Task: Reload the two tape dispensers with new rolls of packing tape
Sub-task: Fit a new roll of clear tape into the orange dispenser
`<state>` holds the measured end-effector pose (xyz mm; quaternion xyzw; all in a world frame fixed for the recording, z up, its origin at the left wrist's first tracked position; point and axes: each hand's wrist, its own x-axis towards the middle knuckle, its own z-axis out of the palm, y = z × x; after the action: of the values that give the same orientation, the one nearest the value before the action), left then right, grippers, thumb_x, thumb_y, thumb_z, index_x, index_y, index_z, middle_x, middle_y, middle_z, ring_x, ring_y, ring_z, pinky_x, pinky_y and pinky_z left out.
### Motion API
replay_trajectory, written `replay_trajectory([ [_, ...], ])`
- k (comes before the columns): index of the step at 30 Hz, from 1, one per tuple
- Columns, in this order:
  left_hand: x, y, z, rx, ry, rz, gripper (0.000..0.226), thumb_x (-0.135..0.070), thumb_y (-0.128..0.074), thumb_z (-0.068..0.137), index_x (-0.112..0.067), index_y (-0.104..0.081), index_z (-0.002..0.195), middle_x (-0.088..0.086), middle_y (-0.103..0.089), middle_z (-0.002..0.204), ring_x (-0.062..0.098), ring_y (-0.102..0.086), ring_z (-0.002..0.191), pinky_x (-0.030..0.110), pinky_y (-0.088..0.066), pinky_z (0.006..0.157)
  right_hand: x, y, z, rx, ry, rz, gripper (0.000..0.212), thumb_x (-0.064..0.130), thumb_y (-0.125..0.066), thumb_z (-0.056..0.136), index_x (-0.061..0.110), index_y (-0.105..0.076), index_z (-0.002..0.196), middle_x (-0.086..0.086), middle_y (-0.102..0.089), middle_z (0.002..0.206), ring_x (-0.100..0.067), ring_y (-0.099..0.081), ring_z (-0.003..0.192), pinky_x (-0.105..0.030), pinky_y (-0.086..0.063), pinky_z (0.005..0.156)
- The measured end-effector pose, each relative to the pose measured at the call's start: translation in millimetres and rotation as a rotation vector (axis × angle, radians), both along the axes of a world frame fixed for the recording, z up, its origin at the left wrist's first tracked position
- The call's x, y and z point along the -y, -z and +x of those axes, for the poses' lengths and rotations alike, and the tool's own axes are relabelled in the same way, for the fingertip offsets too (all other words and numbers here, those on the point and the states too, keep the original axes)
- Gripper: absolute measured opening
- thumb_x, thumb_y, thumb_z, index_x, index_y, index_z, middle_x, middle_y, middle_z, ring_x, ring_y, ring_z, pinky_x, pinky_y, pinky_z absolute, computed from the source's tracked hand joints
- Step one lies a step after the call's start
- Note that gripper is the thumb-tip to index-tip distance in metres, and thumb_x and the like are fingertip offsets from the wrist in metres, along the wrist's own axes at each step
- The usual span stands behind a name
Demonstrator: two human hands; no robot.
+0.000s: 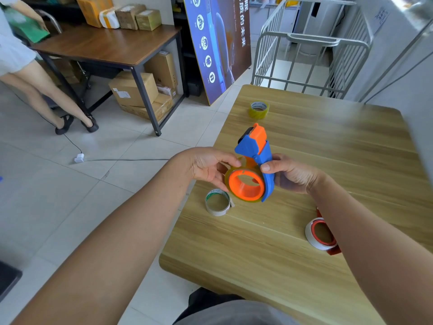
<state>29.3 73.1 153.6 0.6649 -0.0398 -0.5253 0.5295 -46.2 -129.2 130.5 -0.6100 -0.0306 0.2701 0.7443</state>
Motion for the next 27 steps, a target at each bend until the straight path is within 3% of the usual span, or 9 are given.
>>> replay_trajectory([
  [4, -5.2, 4.6, 1.4, -0.024, -0.055, -0.003, 0.049, -0.005, -0.054, 0.086, 0.002, -0.043, 0.133, 0.028, -0.051, 0.132, 0.039, -0.059, 0.109, 0.055, -0.046, 0.096, 0.3, 2.2, 0.2, -0.010, 0.002, -0.008, 0.080, 0.042, -0.091, 0.041, 0.012, -0.063, 0.111, -0.004, -0.073, 0.104, -0.019, -0.069, 0.094, -0.028, -0.056, 0.078],
  [9, -1.3, 1.5, -1.9, 0.002, 0.008, 0.019, 0.025, -0.011, -0.060, 0.085, -0.008, -0.059, 0.110, 0.019, -0.063, 0.112, 0.030, -0.070, 0.087, 0.047, -0.056, 0.081, -3.1, 2.7, 2.9, -0.009, -0.022, -0.035, 0.077, 0.042, -0.090, 0.043, 0.013, -0.064, 0.110, -0.004, -0.073, 0.104, -0.020, -0.069, 0.093, -0.027, -0.055, 0.076],
  [13, -1.0, 1.5, -1.5, 0.019, -0.001, 0.052, 0.018, -0.007, -0.056, 0.087, -0.008, -0.058, 0.104, 0.021, -0.059, 0.114, 0.031, -0.065, 0.092, 0.051, -0.049, 0.090, -3.3, 6.8, 2.8, -0.009, -0.029, -0.025, 0.074, 0.041, -0.090, 0.046, 0.013, -0.065, 0.110, -0.005, -0.072, 0.107, -0.021, -0.069, 0.096, -0.028, -0.056, 0.078],
  [20, 2.9, 1.9, -3.7, 0.043, 0.023, 0.076, 0.021, -0.005, -0.053, 0.088, -0.007, -0.056, 0.109, 0.024, -0.055, 0.124, 0.034, -0.062, 0.099, 0.053, -0.046, 0.095, -2.5, 11.9, 1.6, -0.024, -0.027, -0.017, 0.077, 0.038, -0.091, 0.044, 0.012, -0.064, 0.112, -0.006, -0.071, 0.108, -0.022, -0.068, 0.097, -0.029, -0.055, 0.078],
  [23, 4.7, 3.7, -4.2, 0.049, 0.008, 0.103, 0.033, -0.005, -0.053, 0.088, -0.004, -0.053, 0.121, 0.025, -0.054, 0.128, 0.036, -0.060, 0.104, 0.055, -0.044, 0.098, -3.2, 11.8, 1.9, -0.027, -0.028, -0.023, 0.078, 0.039, -0.091, 0.044, 0.012, -0.063, 0.112, -0.006, -0.071, 0.107, -0.022, -0.068, 0.097, -0.028, -0.055, 0.078],
  [27, 5.4, 4.0, -5.6, 0.047, 0.004, 0.090, 0.039, -0.014, -0.058, 0.088, -0.008, -0.051, 0.126, 0.024, -0.055, 0.126, 0.035, -0.063, 0.101, 0.052, -0.047, 0.096, -1.0, 10.5, 1.5, -0.027, -0.014, -0.020, 0.079, 0.041, -0.091, 0.043, 0.013, -0.063, 0.112, -0.005, -0.072, 0.107, -0.021, -0.068, 0.096, -0.028, -0.055, 0.078],
])
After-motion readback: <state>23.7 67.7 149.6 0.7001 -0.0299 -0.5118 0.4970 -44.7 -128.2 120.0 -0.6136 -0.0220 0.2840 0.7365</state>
